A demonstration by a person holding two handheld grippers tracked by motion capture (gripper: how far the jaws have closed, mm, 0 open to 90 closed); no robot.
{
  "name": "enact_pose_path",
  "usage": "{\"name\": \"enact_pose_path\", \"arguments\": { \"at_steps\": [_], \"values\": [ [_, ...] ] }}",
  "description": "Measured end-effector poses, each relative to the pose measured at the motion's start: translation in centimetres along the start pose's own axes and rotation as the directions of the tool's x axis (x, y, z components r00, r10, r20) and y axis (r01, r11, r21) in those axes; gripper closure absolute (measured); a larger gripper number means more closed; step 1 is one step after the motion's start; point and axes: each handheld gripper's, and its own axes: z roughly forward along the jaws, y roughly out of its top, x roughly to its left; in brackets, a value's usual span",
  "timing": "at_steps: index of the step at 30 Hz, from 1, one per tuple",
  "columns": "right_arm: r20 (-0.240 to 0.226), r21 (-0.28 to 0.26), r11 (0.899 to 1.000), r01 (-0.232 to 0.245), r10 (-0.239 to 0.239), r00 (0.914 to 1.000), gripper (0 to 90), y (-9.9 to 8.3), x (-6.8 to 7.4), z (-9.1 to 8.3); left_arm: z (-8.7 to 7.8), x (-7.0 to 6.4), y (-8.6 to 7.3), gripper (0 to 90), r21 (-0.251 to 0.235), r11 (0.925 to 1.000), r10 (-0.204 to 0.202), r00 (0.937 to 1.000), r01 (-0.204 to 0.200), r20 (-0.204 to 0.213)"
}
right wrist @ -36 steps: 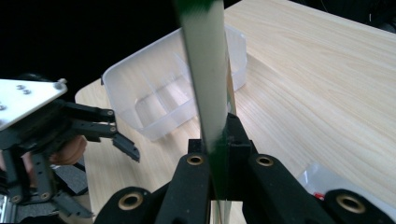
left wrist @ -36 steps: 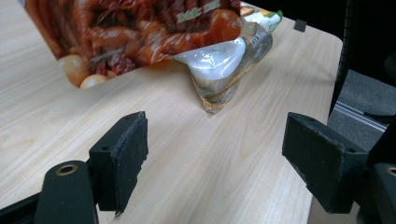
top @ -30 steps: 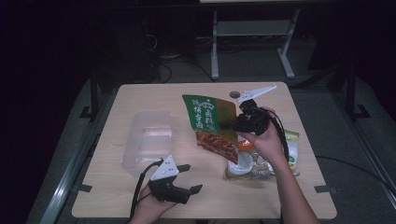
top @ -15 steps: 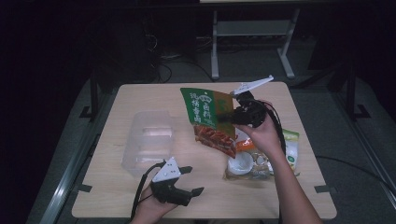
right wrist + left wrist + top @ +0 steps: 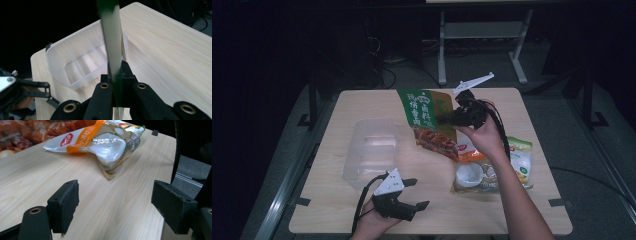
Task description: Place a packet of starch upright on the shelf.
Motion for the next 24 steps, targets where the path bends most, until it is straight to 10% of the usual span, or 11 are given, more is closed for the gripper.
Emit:
{"name": "enact_pose_path", "arguments": {
  "at_steps": [24],
  "values": [
    [-0.04, -0.023, 0.998, 0.059, -0.06, 0.9974, 89.6, 5.2, 1.1, 4.4, 0.3, 0.4, -0.3, 22.1, -0.002, 0.9999, -0.017, 0.9999, 0.017, 0.0]
  ]
}}
